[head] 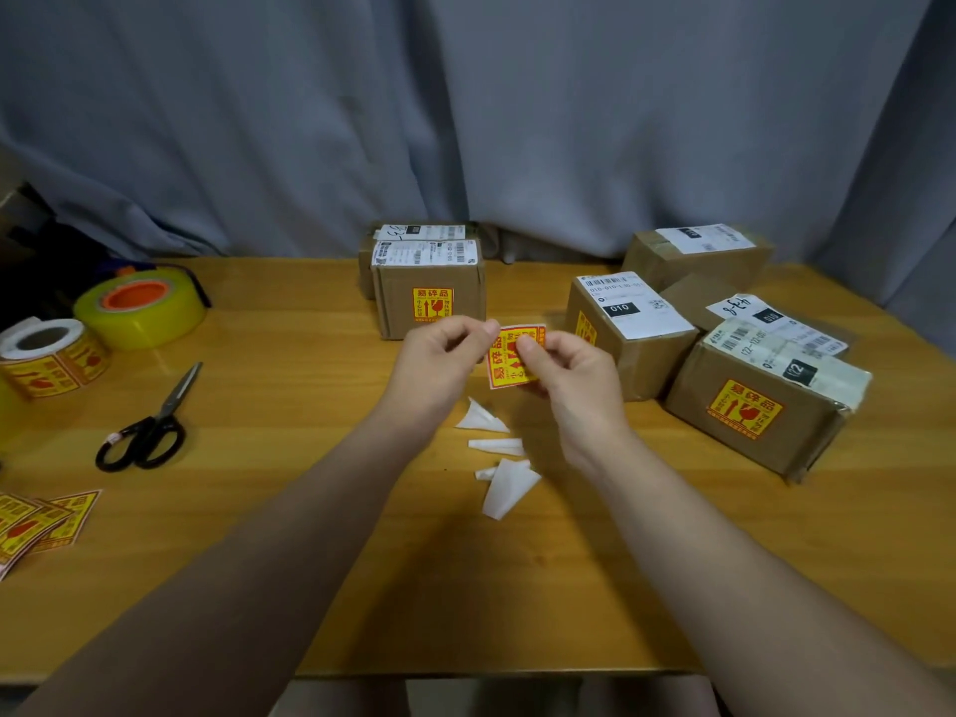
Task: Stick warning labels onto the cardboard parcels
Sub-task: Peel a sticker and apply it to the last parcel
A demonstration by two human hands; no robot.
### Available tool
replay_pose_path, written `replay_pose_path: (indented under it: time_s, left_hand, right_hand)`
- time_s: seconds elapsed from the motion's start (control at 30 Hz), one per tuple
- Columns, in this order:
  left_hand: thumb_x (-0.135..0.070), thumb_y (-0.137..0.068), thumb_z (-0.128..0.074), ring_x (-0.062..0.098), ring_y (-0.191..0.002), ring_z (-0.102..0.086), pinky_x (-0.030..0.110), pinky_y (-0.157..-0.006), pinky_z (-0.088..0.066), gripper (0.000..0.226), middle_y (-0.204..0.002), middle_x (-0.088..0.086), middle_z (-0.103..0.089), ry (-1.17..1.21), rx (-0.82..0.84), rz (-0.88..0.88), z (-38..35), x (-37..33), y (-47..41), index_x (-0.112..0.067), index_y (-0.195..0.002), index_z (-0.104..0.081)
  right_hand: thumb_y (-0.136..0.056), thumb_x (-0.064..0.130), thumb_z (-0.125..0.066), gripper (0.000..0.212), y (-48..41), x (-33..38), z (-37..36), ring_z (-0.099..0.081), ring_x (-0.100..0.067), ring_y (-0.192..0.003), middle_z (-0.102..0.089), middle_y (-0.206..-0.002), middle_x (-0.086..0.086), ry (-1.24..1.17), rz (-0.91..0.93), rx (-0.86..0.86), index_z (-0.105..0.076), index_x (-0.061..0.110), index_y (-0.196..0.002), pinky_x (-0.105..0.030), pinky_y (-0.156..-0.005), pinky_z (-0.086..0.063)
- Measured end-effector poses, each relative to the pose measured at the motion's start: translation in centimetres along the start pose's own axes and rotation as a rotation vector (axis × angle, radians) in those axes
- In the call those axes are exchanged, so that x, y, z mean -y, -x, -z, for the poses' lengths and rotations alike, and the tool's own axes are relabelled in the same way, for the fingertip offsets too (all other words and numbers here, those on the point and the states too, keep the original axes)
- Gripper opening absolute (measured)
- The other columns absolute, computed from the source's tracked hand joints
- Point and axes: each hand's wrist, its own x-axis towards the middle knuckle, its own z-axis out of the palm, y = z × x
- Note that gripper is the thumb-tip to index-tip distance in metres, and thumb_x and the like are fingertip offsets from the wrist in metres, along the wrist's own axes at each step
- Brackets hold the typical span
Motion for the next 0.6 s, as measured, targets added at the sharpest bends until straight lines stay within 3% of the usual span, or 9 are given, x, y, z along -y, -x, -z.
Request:
replay_pose_path:
  time_s: [0.2,0.3,0.43,0.53,0.6]
  left_hand:
    - [-0.012,-0.089,-0.060,0.009,-0.068,-0.065,0.021,-0.066,-0.054,0.007,-0.072,0.001,-0.070,0.045,0.159,0.141,0.8,-0.3,-0.8,-0.011,-0.085,-0.066]
    - [-0.009,-0.089,-0.059,0.009,-0.065,-0.067,0.019,-0.063,-0.055,0.012,-0.068,0.000,-0.071,0.019,0.206,0.187,1.2,-0.5,-1.1,-0.012,-0.079,-0.066]
    - [-0.008,-0.089,-0.058,0.010,-0.065,-0.067,0.019,-0.061,-0.055,0.012,-0.070,0.002,-0.071,-0.091,0.298,0.234,1.7,-0.8,-1.3,-0.010,-0.080,-0.065]
    - [-0.008,-0.088,-0.059,0.008,-0.064,-0.064,0.019,-0.062,-0.053,0.013,-0.070,0.000,-0.070,-0.124,0.395,0.255,1.7,-0.7,-1.3,-0.011,-0.077,-0.065]
    - [-0.009,-0.089,-0.059,0.008,-0.065,-0.062,0.017,-0.061,-0.051,0.014,-0.070,-0.001,-0.070,-0.044,0.403,0.247,1.4,-0.6,-1.1,-0.013,-0.076,-0.065]
  right_hand:
    - [-0.091,0.014,-0.059,0.008,-1.0,0.3,1.8,-0.065,-0.012,-0.074,-0.070,-0.082,-0.006,0.312,0.089,0.093,-0.066,0.015,-0.087,-0.024,-0.069,-0.052]
    - [-0.091,0.016,-0.059,0.012,-1.5,0.7,2.3,-0.063,-0.005,-0.072,-0.069,-0.080,0.002,0.406,0.105,0.149,-0.064,0.023,-0.084,-0.019,-0.065,-0.050]
    - [-0.091,0.013,-0.060,0.007,-2.2,1.1,2.8,-0.063,-0.014,-0.079,-0.069,-0.085,-0.006,0.513,0.095,0.254,-0.066,0.016,-0.087,-0.034,-0.079,-0.051]
    - [-0.089,0.013,-0.062,0.008,-2.5,1.1,2.7,-0.063,-0.013,-0.079,-0.067,-0.084,-0.002,0.480,0.097,0.251,-0.064,0.019,-0.094,-0.035,-0.081,-0.051]
    - [-0.087,0.012,-0.065,0.021,-2.4,1.0,2.6,-0.063,-0.011,-0.075,-0.064,-0.078,-0.002,0.389,0.103,0.180,-0.059,0.019,-0.106,-0.029,-0.076,-0.051]
